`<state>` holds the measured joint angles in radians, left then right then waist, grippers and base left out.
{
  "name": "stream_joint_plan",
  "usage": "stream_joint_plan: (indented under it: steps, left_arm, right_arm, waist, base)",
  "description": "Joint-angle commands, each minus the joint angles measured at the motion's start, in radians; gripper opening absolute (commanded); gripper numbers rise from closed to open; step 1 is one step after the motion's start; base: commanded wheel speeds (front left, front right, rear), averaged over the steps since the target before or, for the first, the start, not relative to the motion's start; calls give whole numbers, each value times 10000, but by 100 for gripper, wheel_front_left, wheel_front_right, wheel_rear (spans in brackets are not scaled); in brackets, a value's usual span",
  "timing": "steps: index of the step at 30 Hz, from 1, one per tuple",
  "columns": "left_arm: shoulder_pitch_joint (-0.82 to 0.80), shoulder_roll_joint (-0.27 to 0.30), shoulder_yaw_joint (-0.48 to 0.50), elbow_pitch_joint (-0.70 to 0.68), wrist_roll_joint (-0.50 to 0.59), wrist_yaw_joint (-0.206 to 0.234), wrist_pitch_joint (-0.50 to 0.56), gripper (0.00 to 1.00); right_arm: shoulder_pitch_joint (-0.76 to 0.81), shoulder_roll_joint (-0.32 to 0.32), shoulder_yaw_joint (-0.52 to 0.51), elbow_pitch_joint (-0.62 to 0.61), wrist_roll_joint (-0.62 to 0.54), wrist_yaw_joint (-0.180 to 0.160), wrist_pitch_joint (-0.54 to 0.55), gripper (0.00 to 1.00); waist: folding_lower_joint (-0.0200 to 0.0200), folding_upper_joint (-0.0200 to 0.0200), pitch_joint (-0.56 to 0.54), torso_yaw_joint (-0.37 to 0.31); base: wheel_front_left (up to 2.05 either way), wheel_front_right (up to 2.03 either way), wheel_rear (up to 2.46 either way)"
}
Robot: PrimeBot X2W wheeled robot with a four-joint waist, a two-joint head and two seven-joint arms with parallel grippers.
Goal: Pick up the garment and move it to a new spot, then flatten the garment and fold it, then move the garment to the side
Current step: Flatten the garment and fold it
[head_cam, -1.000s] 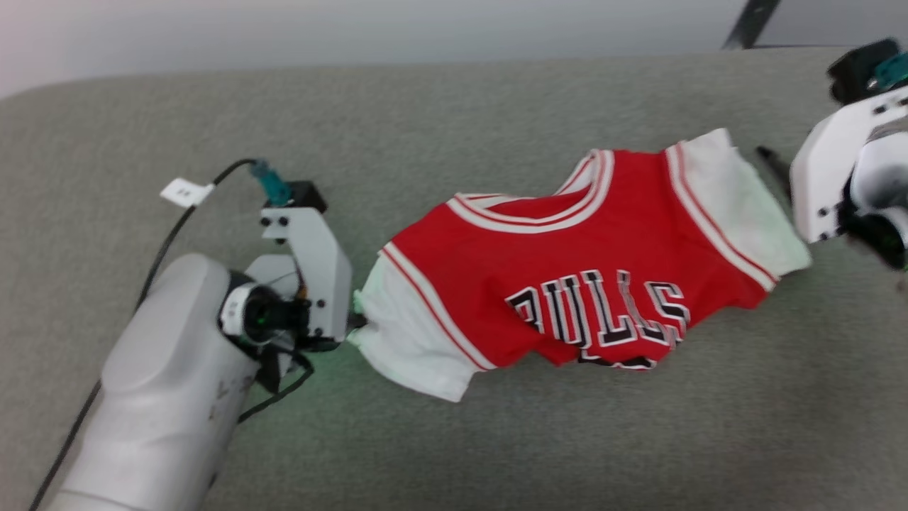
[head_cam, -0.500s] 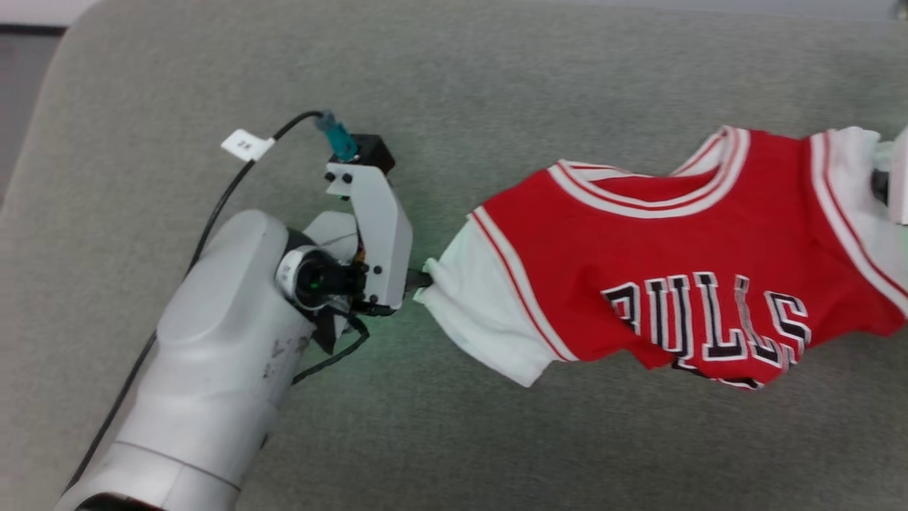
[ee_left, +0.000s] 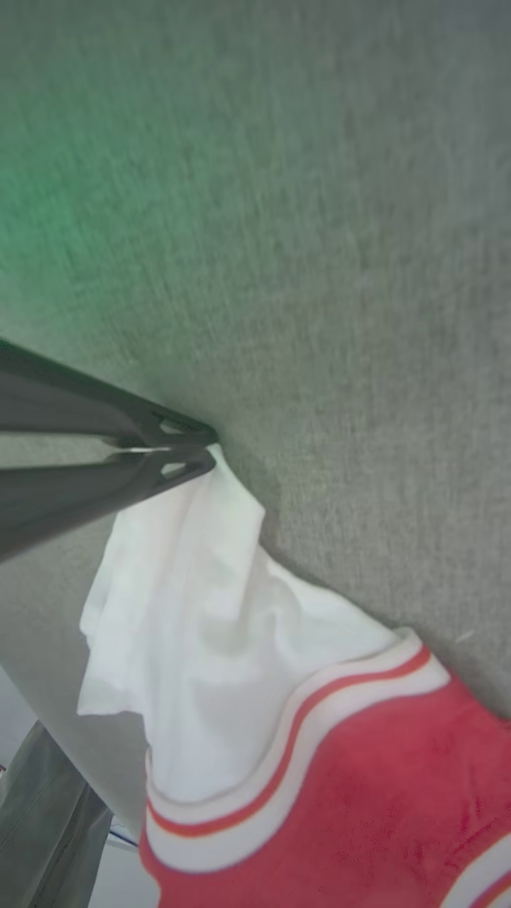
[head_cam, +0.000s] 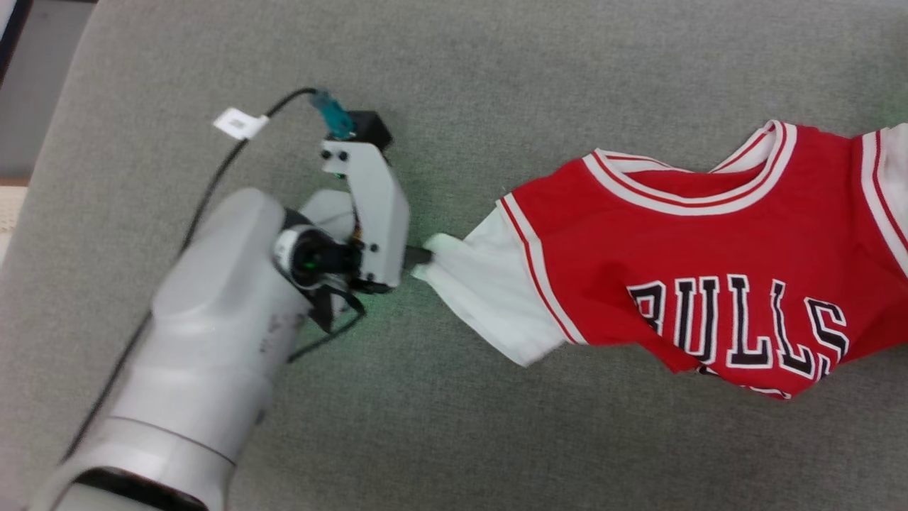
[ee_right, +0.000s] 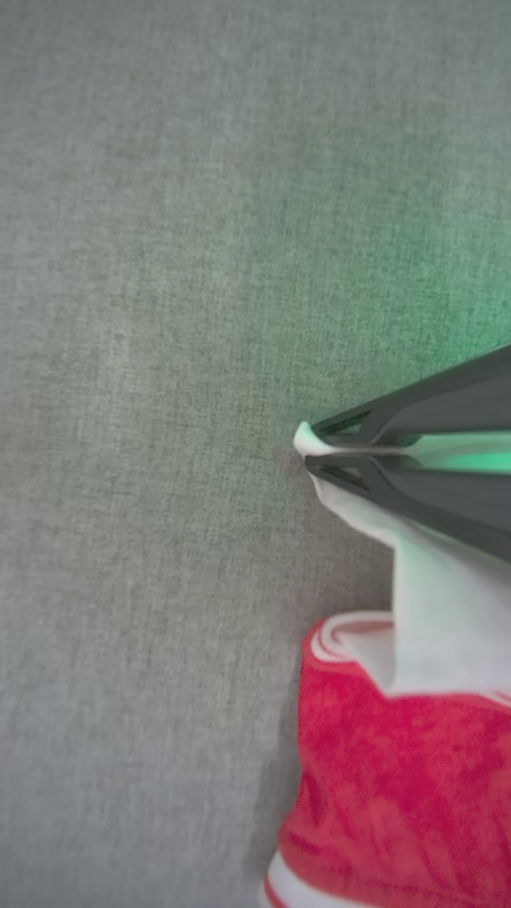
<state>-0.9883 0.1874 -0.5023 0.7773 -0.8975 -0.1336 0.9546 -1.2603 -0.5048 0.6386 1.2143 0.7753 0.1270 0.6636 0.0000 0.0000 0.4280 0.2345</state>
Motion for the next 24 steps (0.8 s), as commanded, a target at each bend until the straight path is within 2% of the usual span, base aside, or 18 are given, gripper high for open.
stream_joint_plan:
  steps: [1, 9, 16, 24]
  left_arm:
    - [218, 590, -94, 493, 311, 107, -88, 0]
    - [-633, 1079, 226, 1002, 353, 179, -764, 0]
    - [-1608, 1431, 368, 1686, 680, 693, -1356, 0]
    - [-2965, 1719, 330, 2236, 1264, 1081, -2581, 0]
  right_arm:
    - [576, 483, 37, 286, 137, 68, 188, 0]
    - [-195, 897, -64, 209, 233, 29, -436, 0]
    - [-987, 2027, 119, 70, -9, 29, -1383, 0]
    - [-2071, 3280, 52, 405, -409, 29, -3389, 0]
  waist:
    - [0, 0, -325, -286]
    - [0, 0, -1540, -1153]
    - [0, 0, -2646, -2035]
    - [0, 0, -3638, -2826]
  base:
    - [0, 0, 0]
    - [0, 0, 0]
    - [0, 0, 0]
    - [0, 0, 0]
